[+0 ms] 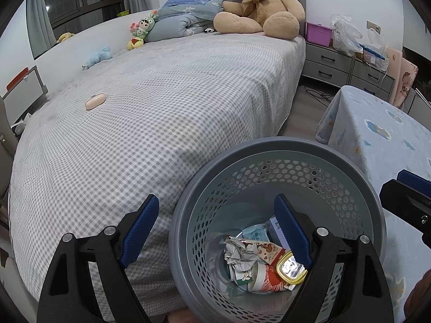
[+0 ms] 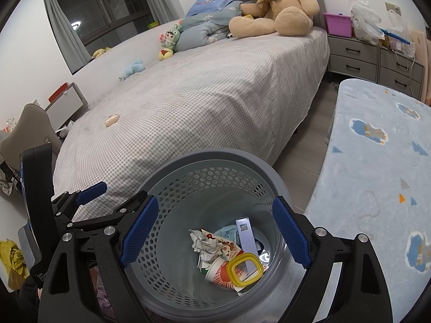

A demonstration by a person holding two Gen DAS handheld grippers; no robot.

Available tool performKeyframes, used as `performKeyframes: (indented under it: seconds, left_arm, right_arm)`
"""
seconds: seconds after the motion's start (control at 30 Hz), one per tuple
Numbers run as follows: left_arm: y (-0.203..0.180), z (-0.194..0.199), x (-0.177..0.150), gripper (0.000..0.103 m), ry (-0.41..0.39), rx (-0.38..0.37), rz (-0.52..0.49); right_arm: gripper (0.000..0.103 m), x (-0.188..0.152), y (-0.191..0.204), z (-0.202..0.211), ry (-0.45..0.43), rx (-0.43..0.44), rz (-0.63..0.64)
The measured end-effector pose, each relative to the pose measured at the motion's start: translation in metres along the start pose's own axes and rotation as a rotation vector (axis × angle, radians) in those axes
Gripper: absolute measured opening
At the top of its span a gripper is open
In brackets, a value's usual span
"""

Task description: Collect trash

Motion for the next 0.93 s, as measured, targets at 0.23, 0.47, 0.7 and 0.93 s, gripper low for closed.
performKeyframes:
  seconds: [0.23, 0.47, 0.7, 0.93]
  left_arm:
    - [0.0004, 0.0000, 0.0000, 0.083, 0.000, 0.000, 0.000]
    - [0.0004, 0.0002, -0.0005, 0.083, 0.001, 0.000, 0.002]
    - [0.0001, -0.0003, -0.0014, 0.083, 0.003, 0.001, 0.003]
    - [0.0007, -0.0005, -0.0014, 0.083, 0.002, 0.004, 0.007]
  right_arm:
    - [0.085, 0.0000, 0.0000, -0.0002, 0.000, -0.001, 0.000]
    - [0.085, -0.0002, 0.0002, -0.0003, 0.000, 0.000, 0.001]
    - [0.085, -0.0003, 0.0005, -0.0002, 0.000, 0.000, 0.001]
    - [0.085, -0.0003, 0.0006, -0.0002, 0.000, 0.000, 0.002]
Point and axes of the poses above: each gripper's, at about its wrist camera, not at the fingertips, and z roughly against the way its jaws point, y to its left, x to its top, the point moved 6 cm from there along -z, roughly the way its jaws point, and after that the axes turned 2 degrees about -x, right-handed, at the moved point
